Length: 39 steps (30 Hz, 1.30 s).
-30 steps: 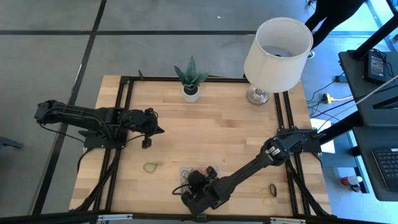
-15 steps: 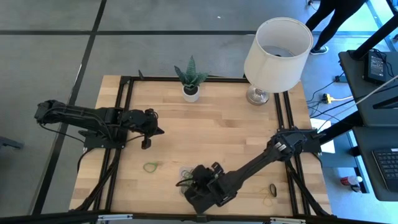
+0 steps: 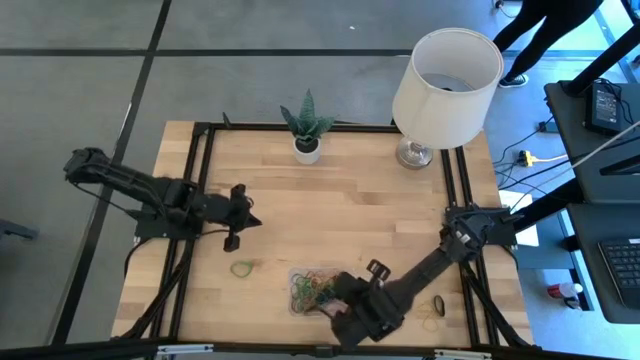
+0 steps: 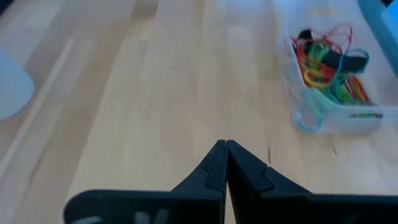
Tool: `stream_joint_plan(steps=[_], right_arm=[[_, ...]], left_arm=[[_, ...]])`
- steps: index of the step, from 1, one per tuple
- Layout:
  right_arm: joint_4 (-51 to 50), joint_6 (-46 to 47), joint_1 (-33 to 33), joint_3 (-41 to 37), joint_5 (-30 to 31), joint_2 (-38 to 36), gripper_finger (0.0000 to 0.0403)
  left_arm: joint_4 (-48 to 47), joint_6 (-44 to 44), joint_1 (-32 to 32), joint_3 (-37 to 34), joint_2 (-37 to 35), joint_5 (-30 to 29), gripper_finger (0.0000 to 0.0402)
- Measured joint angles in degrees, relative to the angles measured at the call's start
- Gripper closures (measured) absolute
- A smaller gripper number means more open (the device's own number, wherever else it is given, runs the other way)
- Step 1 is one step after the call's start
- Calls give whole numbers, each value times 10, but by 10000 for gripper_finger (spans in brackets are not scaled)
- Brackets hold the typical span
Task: Pick and place rubber bands into bin
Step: Put the green rubber band into the transparent bin
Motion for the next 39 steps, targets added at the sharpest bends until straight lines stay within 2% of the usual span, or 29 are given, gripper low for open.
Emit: stream_joint_plan(steps=[5,11,15,19,24,32,39], right_arm=[[-12,14,48,-13,25,-3,398],[14,101,108,-115,32,-38,401],[155,131,146,-235,33,-89,401],[323,159,178,-374,40,-146,401],[438,217,207,-502,41,-190,401],[460,236,224,-548,9,-195,385],[467,236,224,-548,9,-195,383]], left_arm=[[-59,-54,-67,37,48,-52,400],[-110,-122,-128,87,132,-68,400],[-159,-179,-153,108,179,-63,398],[-191,-252,-165,115,208,-18,398],[-203,-348,-168,115,238,28,379],[-213,-487,-192,115,302,71,315],[-212,-567,-216,115,361,95,300]])
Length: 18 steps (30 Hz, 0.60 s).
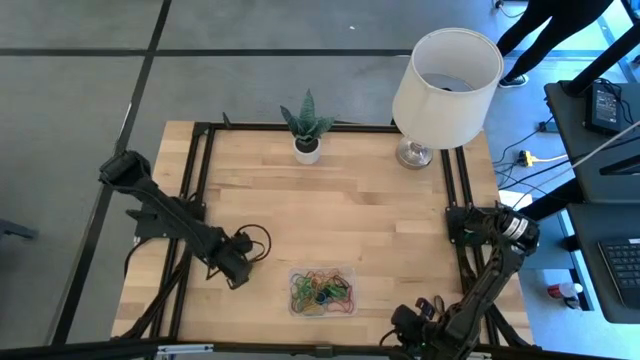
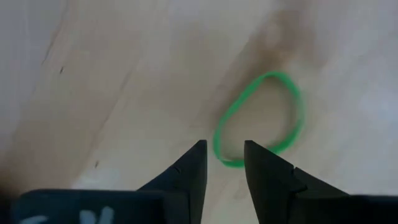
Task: Pick and place rubber bands into bin
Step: Put the green rubber band into the transparent bin
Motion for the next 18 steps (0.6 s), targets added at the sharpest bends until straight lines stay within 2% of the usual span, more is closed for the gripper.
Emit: stream_joint_plan(steps=[4,10,13,16,18], right_arm=[[1,-1,0,0,0,0,382],[-1,-4,0,0,0,0,382],[-2,-5,0,0,0,0,382],[-3,-5,0,0,0,0,382],[-7,-5,0,0,0,0,382]], left_arm=[[5,-31,-8,0,33,2,304],[34,-33,-16,0,75,12,318],[35,-33,-16,2,87,22,341],[32,-33,-16,7,89,25,386],[22,-33,-16,19,88,27,395]])
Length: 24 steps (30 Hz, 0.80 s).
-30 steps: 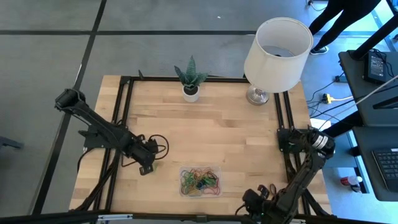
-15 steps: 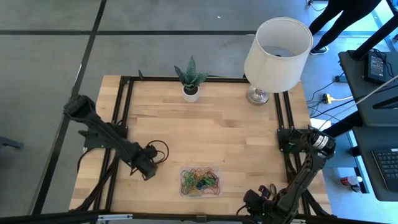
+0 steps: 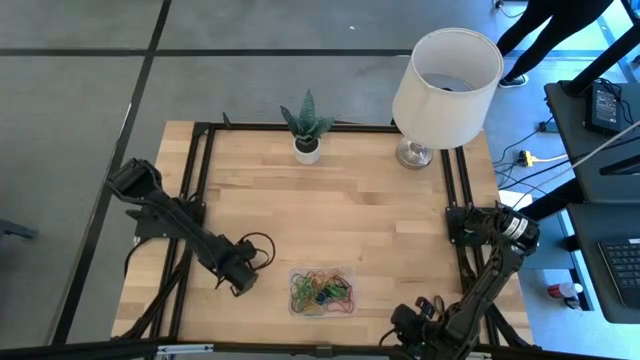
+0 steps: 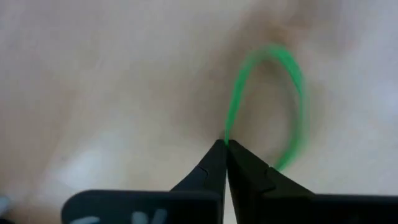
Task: Pick and place rubber bands into bin
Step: Put the green rubber band into the transparent bin
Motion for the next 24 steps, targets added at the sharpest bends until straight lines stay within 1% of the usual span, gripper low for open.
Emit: stream_joint_plan(steps=[2,5,9,12,15,19,21,24], right_arm=[[0,0,0,0,0,0,382],[-2,0,0,0,0,0,382],[-6,0,0,0,0,0,382],[-13,0,0,0,0,0,382],[-23,0,0,0,1,0,382],[-32,0,0,0,1,0,382],[-34,0,0,0,1,0,382],[-35,0,0,0,1,0,382]], left_arm=[[-23,2,-1,28,-4,1,399],[-84,21,-1,78,-7,-8,399],[-162,62,-1,170,-8,-40,399],[-216,99,-1,245,-7,-76,399],[-239,130,0,317,-6,-125,399],[-238,181,3,401,15,-193,399],[-236,217,10,440,38,-212,399],[-230,274,27,494,84,-218,399]])
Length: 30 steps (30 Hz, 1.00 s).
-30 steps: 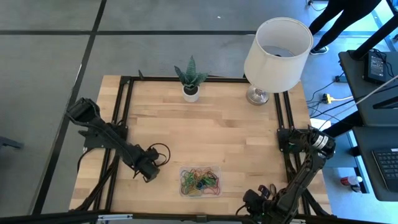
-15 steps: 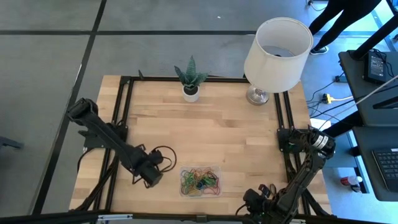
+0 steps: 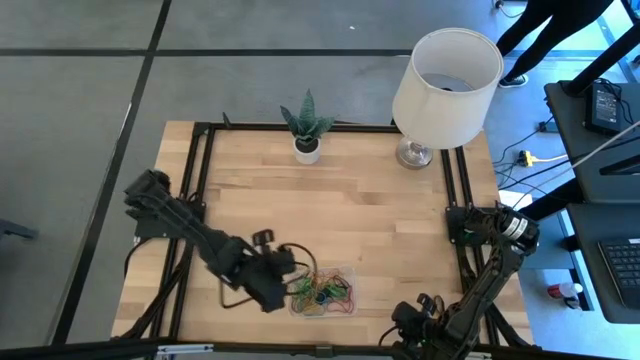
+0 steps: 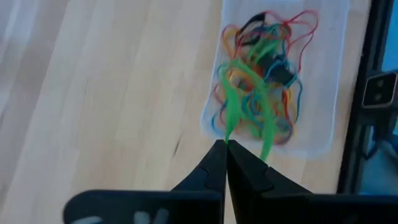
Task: Pick and place rubber bands into bin
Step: Put the green rubber band into the transparent bin
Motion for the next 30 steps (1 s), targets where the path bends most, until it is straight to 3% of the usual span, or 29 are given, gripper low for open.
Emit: stream_joint_plan(steps=[8,16,24,30], right_arm=[[1,0,0,0,0,0,381],[10,2,0,0,0,0,382],[12,2,0,0,0,0,382],[12,2,0,0,0,0,382]], left_arm=[[35,109,50,89,129,25,399],[157,139,100,90,198,88,398],[260,205,107,90,249,210,398],[296,219,89,90,269,223,395]])
